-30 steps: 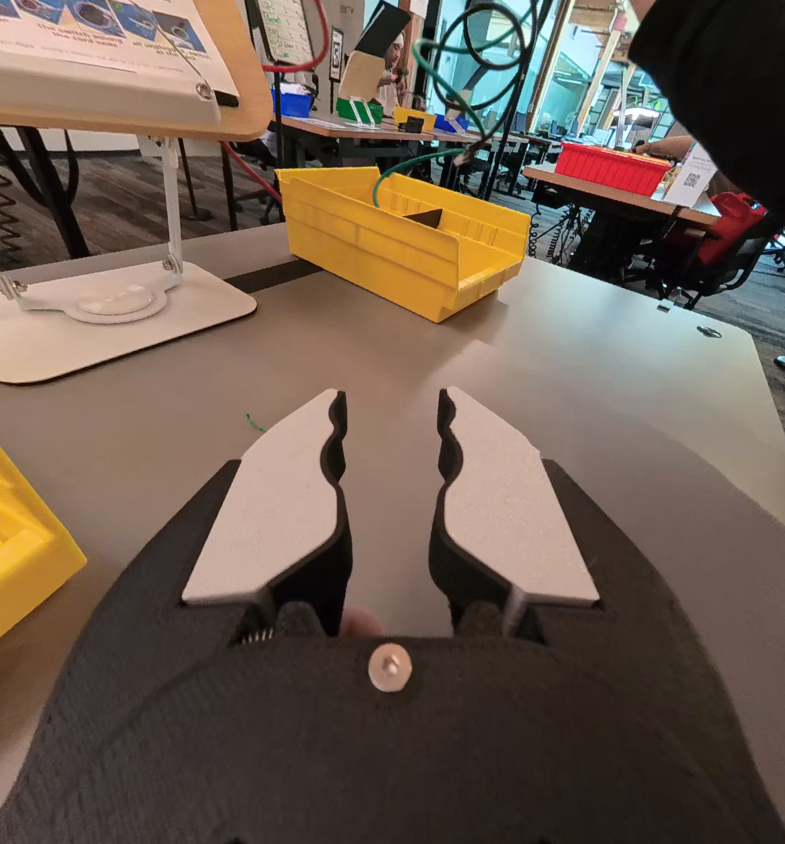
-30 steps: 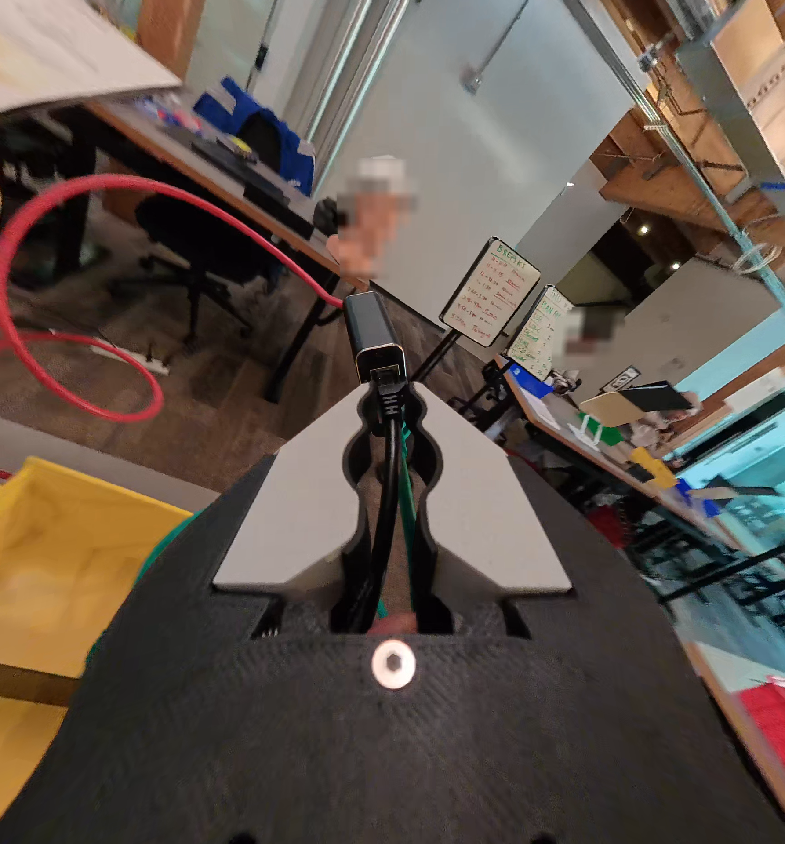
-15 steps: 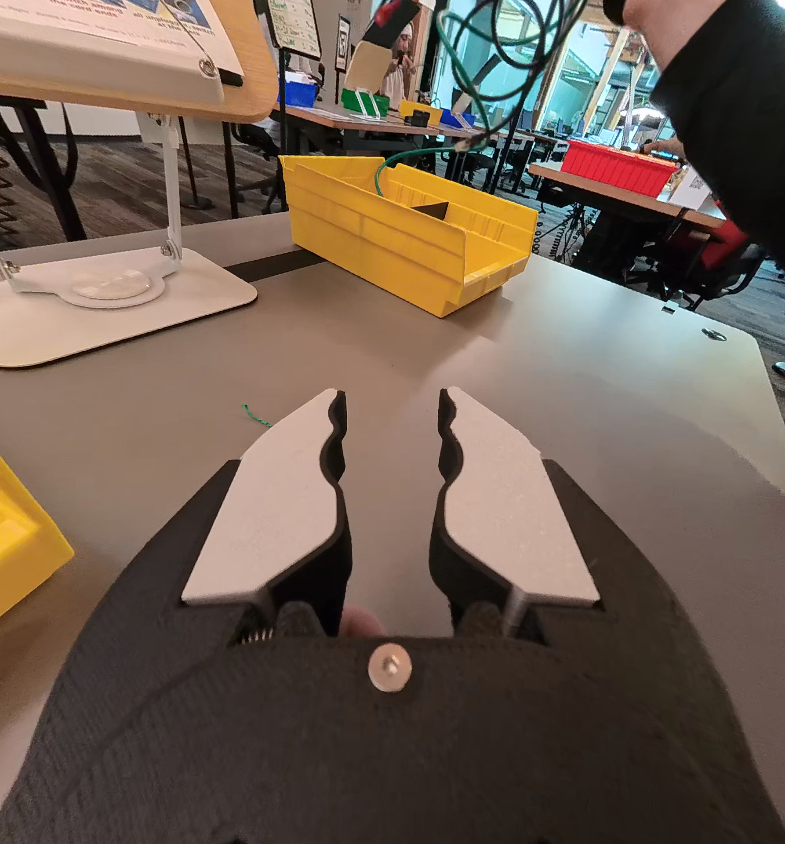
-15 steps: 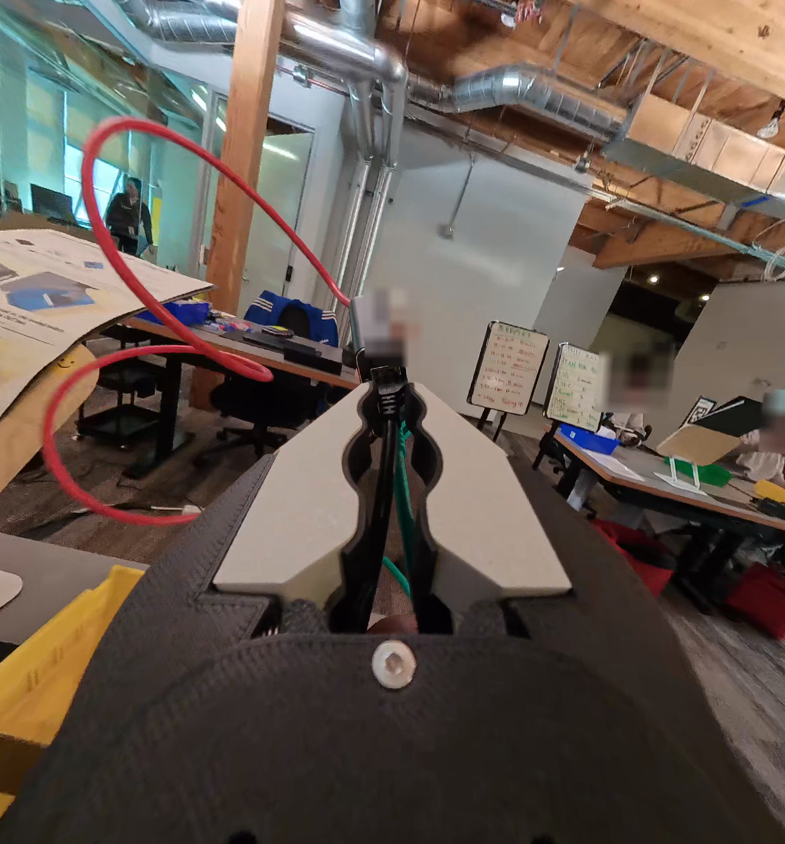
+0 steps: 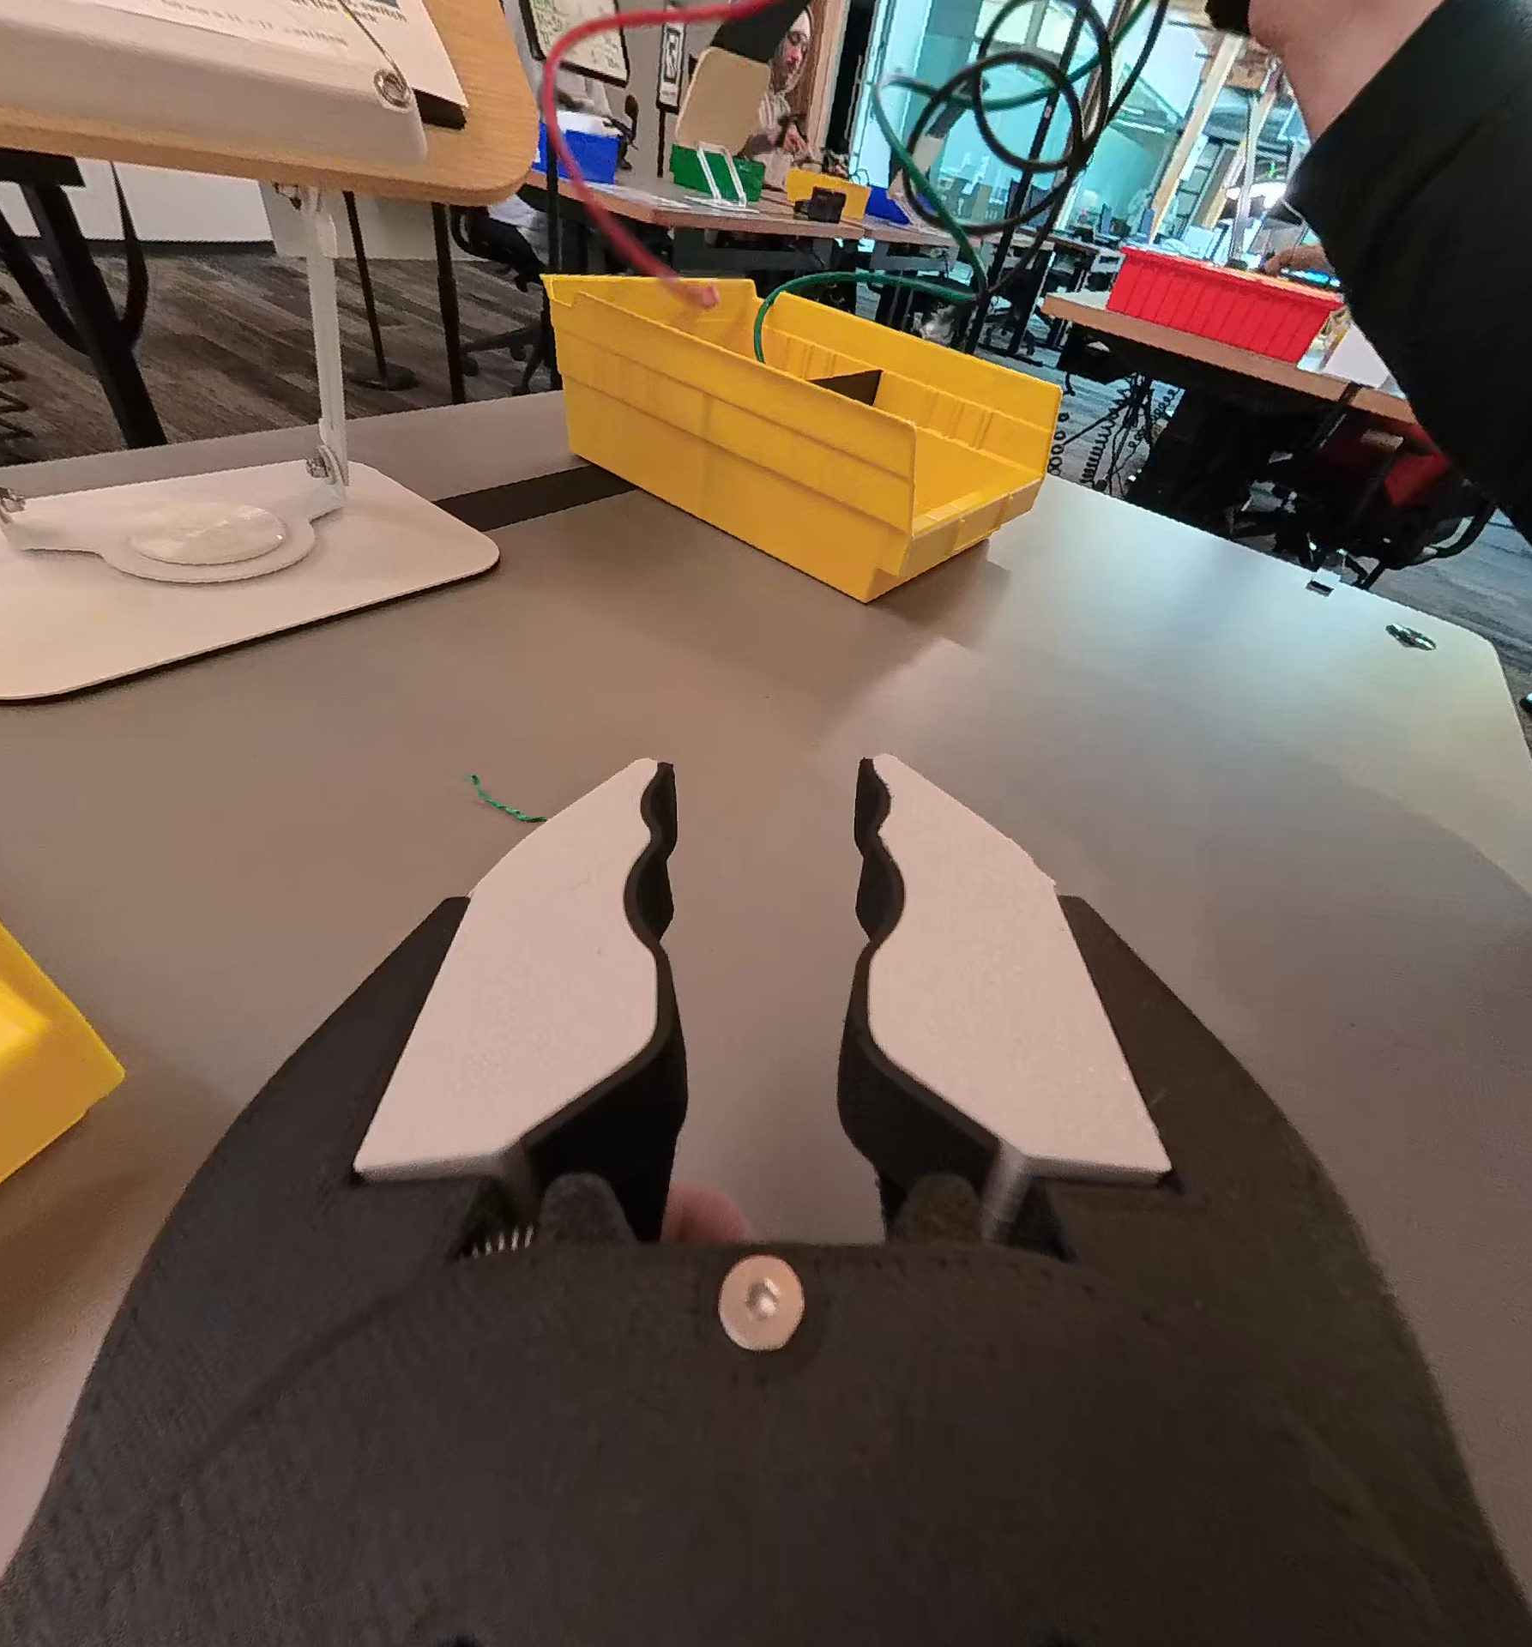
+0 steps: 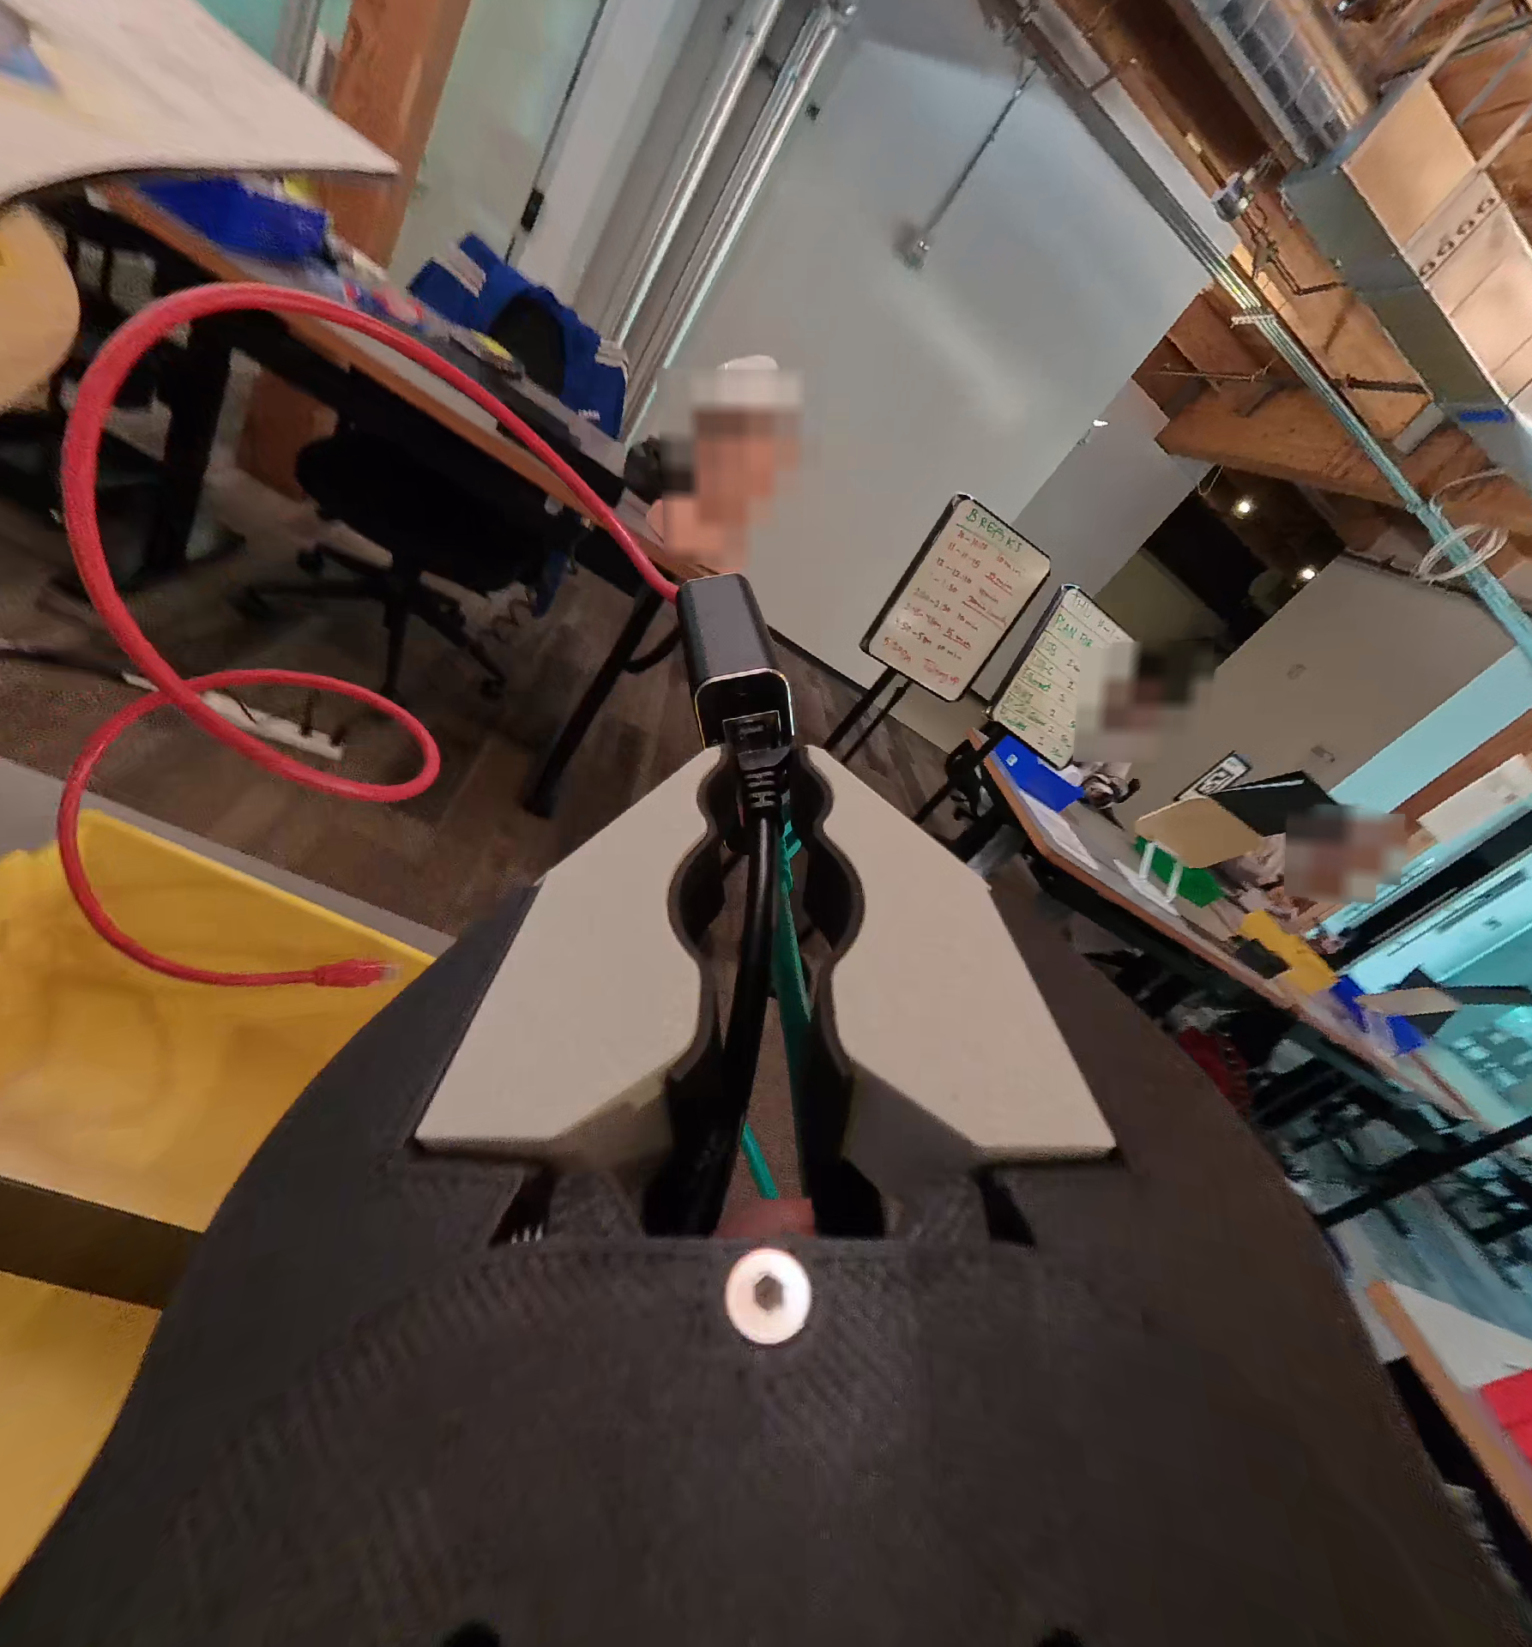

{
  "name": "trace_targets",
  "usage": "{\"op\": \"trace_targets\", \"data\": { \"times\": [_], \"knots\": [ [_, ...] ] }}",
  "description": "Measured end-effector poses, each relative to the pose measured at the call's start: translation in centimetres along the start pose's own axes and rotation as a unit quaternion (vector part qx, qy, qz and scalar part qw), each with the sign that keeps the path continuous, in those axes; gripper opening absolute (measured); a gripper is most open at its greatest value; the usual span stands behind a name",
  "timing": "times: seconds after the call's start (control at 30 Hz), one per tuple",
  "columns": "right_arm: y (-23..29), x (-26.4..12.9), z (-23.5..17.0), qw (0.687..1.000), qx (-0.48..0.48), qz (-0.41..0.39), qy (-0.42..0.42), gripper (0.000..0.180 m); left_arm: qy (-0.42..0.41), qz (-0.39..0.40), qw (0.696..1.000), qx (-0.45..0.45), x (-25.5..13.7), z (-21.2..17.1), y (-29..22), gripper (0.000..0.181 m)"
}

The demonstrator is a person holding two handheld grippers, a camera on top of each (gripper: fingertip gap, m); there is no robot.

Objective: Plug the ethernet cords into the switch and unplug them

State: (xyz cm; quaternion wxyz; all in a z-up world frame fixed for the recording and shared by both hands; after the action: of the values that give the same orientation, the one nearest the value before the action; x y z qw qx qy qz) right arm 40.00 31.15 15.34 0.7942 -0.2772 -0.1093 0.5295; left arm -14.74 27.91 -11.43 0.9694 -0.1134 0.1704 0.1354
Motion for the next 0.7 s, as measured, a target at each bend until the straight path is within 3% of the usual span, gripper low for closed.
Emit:
{"op": "trace_targets", "data": {
  "times": [0.17,0.47,0.7],
  "knots": [
    [1.1,0.9,0.0,0.997,-0.075,-0.006,0.022,0.009,0.001,0.001,1.000,0.001,-0.1,-0.1,0.2,0.038],
    [-0.1,1.1,-0.3,0.994,-0.102,-0.004,0.028,0.009,0.006,-0.001,1.000,-0.003,0.1,-0.5,0.7,0.038],
    [3.8,2.9,-0.2,0.979,-0.174,0.077,0.077,0.010,0.015,-0.003,1.000,0.001,0.5,-0.8,0.6,0.038]
  ]
}}
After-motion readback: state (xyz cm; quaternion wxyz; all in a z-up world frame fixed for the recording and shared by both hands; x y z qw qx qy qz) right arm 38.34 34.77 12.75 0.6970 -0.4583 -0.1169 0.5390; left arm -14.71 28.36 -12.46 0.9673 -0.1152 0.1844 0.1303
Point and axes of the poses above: each gripper's, where its closed fingertips meet, x out along the fingers, z out of its top, y = z × x across the jaws, the point moved 5 cm from there along -x, back along the fingers, and after that the axes turned 10 degrees about y, right-handed, at the moved point
